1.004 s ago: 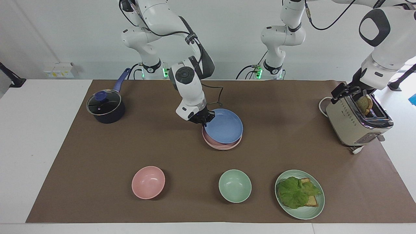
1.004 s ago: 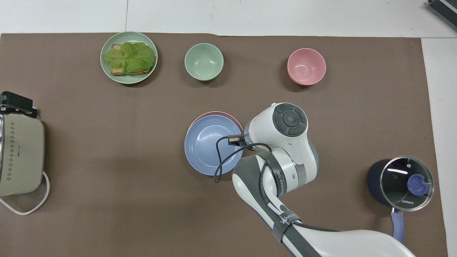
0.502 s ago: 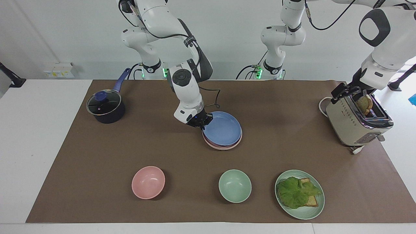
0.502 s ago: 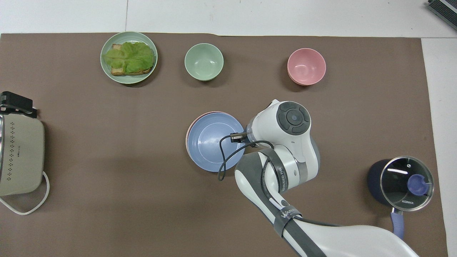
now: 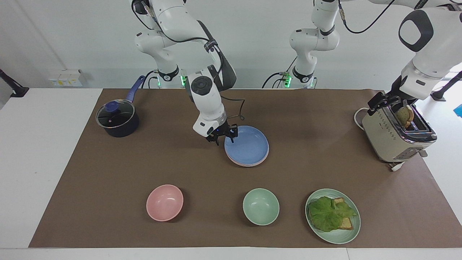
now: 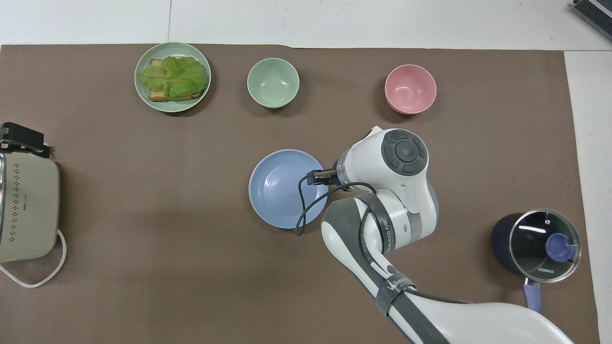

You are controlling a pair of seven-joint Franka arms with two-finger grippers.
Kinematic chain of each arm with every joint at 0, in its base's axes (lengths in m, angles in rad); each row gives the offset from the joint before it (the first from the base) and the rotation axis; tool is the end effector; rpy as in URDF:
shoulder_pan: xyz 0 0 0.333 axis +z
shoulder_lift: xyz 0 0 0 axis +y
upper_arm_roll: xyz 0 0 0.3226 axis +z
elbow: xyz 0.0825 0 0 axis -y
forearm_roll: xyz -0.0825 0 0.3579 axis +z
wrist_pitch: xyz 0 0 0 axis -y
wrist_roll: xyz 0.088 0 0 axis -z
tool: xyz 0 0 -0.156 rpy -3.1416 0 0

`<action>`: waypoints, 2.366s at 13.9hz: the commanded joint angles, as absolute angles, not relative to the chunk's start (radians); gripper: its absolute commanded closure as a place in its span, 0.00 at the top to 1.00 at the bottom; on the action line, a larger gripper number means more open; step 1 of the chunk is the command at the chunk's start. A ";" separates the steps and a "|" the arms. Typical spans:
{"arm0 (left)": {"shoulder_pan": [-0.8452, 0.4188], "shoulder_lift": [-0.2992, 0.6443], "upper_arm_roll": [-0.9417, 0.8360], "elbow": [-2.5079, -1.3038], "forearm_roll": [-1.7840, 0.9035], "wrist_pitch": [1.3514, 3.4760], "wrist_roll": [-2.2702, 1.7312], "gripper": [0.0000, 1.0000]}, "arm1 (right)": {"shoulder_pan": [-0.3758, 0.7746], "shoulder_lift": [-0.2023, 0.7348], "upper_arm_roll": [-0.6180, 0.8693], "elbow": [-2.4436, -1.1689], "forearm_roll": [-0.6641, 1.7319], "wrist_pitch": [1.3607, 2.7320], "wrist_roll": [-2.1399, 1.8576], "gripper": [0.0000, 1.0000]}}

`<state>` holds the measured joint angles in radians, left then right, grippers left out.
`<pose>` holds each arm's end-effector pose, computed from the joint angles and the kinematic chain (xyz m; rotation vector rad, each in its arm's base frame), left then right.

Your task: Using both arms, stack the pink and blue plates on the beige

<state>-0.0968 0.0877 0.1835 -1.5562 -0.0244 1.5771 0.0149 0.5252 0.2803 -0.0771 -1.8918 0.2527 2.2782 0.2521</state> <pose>0.5491 0.0402 0.5425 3.1262 0.1135 -0.1014 0.5471 0.2823 0.3417 -2.9349 -0.0673 -0.0582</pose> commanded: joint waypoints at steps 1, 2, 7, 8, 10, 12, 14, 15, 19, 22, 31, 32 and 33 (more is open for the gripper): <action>-0.100 0.080 0.184 -1.551 -0.015 1.566 0.020 1.00 | 0.428 0.200 -0.072 -1.896 0.197 2.224 0.230 1.00; -0.100 0.080 0.184 -1.551 -0.015 1.566 0.020 1.00 | 0.408 0.186 -0.072 -1.888 0.166 2.206 0.230 1.00; -0.100 0.080 0.184 -1.552 -0.015 1.566 0.020 1.00 | 0.313 0.124 -0.074 -1.827 0.086 2.077 0.230 1.00; -0.100 0.080 0.184 -1.552 -0.015 1.566 0.020 1.00 | 0.299 0.108 -0.074 -1.818 0.087 2.036 0.233 1.00; -0.100 0.080 0.184 -1.552 -0.015 1.566 0.020 1.00 | 0.247 0.065 -0.074 -1.809 0.084 1.959 0.244 1.00; -0.100 0.080 0.184 -1.551 -0.015 1.566 0.020 1.00 | 0.189 0.023 -0.074 -1.809 0.083 1.898 0.241 1.00; -0.100 0.080 0.184 -1.551 -0.015 1.566 0.020 1.00 | 0.144 -0.008 -0.074 -1.809 0.083 1.846 0.239 1.00; -0.100 0.080 0.184 -1.552 -0.015 1.566 0.020 1.00 | 0.129 -0.021 -0.074 -1.802 0.081 1.830 0.235 1.00; -0.100 0.080 0.184 -1.551 -0.015 1.566 0.020 1.00 | 0.089 -0.043 -0.075 -1.740 0.060 1.749 0.233 1.00; -0.100 0.080 0.184 -1.552 -0.015 1.566 0.020 1.00 | 0.089 -0.041 -0.069 -1.662 0.009 1.689 0.230 1.00; -0.100 0.080 0.184 -1.552 -0.015 1.566 0.020 1.00 | 0.083 -0.093 -0.143 -1.610 0.001 1.525 0.097 1.00; -0.100 0.080 0.184 -1.551 -0.015 1.566 0.020 1.00 | 0.083 -0.104 -0.143 -1.621 0.002 1.522 0.088 1.00; -0.100 0.080 0.183 -1.551 -0.015 1.566 0.020 1.00 | 0.084 -0.104 -0.141 -1.621 0.006 1.520 0.086 1.00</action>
